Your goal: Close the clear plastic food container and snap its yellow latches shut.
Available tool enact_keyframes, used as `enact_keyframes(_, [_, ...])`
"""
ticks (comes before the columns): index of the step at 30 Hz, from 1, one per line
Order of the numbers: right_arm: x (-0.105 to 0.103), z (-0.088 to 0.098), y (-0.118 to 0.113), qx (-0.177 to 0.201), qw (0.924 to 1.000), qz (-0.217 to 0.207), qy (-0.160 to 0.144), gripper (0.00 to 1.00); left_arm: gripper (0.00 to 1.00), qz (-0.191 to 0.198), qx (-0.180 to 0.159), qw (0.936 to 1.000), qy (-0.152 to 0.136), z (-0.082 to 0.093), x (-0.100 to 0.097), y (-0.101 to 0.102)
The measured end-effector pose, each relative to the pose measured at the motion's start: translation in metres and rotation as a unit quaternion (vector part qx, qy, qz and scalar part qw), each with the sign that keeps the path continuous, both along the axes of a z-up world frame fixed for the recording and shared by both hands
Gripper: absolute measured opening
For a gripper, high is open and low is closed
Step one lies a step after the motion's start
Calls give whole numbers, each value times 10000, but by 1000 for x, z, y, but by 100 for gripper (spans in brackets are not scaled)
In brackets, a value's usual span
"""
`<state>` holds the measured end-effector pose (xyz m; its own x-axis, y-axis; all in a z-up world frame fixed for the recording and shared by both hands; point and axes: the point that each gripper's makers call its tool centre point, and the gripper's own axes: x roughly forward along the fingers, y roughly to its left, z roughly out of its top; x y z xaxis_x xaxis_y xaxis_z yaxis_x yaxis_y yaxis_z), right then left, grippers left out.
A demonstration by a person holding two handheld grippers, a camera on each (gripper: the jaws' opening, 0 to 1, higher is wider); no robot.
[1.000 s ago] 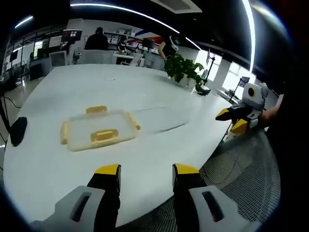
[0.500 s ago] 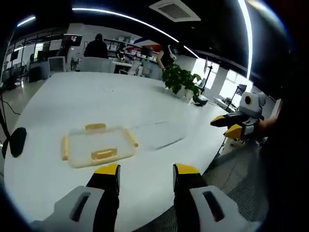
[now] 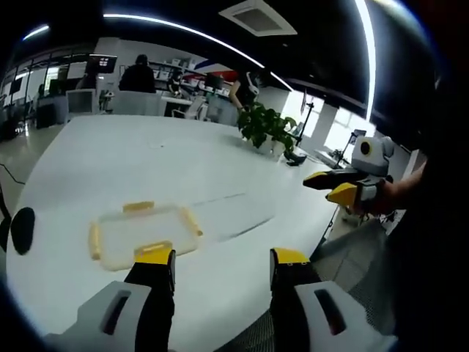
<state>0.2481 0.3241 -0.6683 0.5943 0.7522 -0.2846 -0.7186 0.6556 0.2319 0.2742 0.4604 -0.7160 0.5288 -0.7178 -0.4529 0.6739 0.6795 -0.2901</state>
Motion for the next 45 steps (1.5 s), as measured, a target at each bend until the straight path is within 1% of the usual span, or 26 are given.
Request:
enact_keyframes(5, [5, 1, 3, -49, 10000, 1, -54, 33, 51, -101, 99, 9999, 4, -2, 4, 4])
enact_keyframes(7, [8, 1, 5, -24, 10000, -21, 2, 32, 51, -130, 95, 9999, -8, 0, 6, 5])
enact_keyframes(9, [10, 2, 6, -33, 10000, -15, -39, 32, 51, -154, 113, 9998, -21, 0, 9, 6])
enact_keyframes(11, [13, 1, 10, -117, 9999, 17, -62, 32, 50, -183, 164, 9997, -56, -1, 12, 8])
enact_keyframes(13, [15, 2, 12, -78, 10000, 18, -39, 32, 48, -199, 160, 9997, -68, -1, 15, 11])
enact_keyframes(19, [23, -2, 21, -135, 9999, 24, -8, 33, 48, -341, 217, 9992, -30, -5, 21, 16])
enact_keyframes(25, [31, -4, 28, -179, 9998, 28, 1, 33, 48, -388, 230, 9990, -23, -6, 29, 22])
enact_keyframes(27, [34, -5, 31, -189, 9998, 18, 11, 33, 48, -412, 252, 9988, -5, -9, 33, 26])
enact_keyframes(31, [40, -6, 34, -208, 9998, -5, 30, 33, 48, -465, 272, 9985, -9, -8, 38, 31])
enact_keyframes(35, [46, -9, 39, -298, 9996, 7, 4, 33, 48, -546, 346, 9979, -14, -11, 43, 38])
enact_keyframes(41, [55, -16, 44, -372, 9993, -71, 32, 32, 48, -672, 388, 9970, 20, -15, 49, 45])
enact_keyframes(45, [61, -16, 46, -362, 9992, -170, 61, 32, 48, -738, 358, 9966, 21, -17, 52, 48])
